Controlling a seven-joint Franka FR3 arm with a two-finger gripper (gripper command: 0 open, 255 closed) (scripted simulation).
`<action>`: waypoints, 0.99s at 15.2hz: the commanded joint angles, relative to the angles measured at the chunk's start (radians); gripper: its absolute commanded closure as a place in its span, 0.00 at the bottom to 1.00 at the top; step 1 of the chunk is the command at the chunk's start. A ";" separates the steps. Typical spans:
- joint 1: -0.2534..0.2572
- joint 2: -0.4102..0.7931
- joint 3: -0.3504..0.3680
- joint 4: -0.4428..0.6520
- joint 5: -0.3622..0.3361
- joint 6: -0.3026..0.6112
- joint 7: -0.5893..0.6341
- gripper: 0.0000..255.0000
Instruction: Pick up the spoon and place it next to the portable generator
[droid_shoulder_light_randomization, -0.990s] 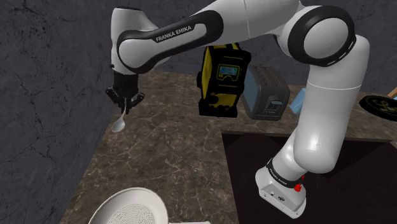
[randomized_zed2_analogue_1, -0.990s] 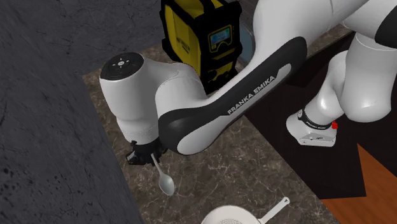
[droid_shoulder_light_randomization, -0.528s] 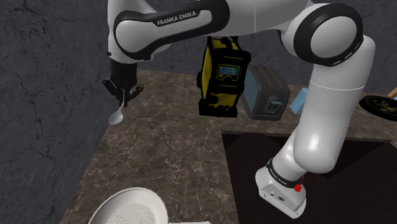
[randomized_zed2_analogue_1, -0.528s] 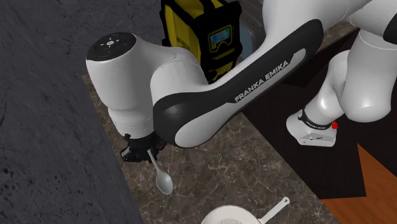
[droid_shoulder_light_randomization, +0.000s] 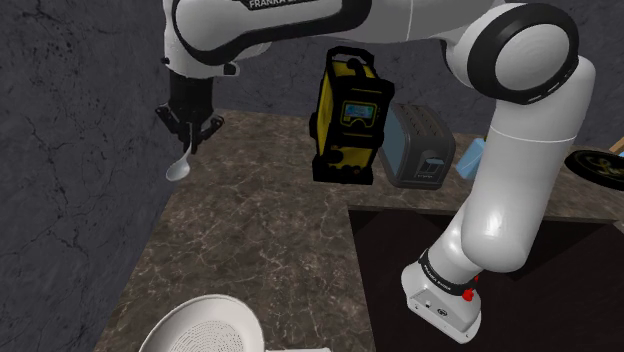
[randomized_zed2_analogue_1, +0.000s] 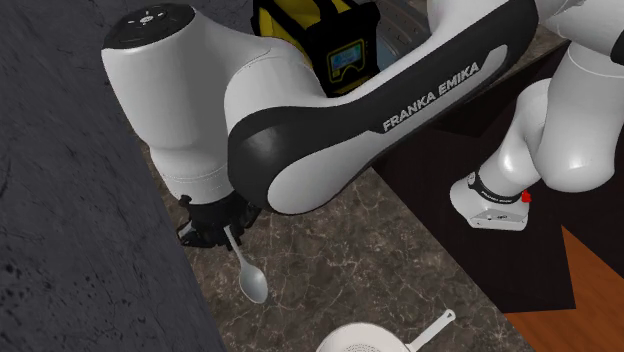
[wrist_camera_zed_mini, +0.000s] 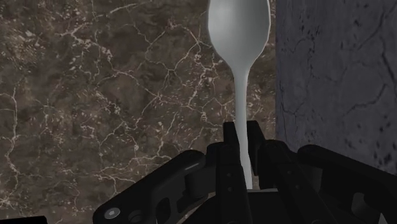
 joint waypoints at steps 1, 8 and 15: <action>0.001 -0.007 0.001 0.019 0.002 -0.025 0.004 1.00; 0.004 -0.012 0.004 0.106 0.000 -0.116 0.015 1.00; 0.011 -0.003 0.006 0.212 -0.006 -0.213 0.030 1.00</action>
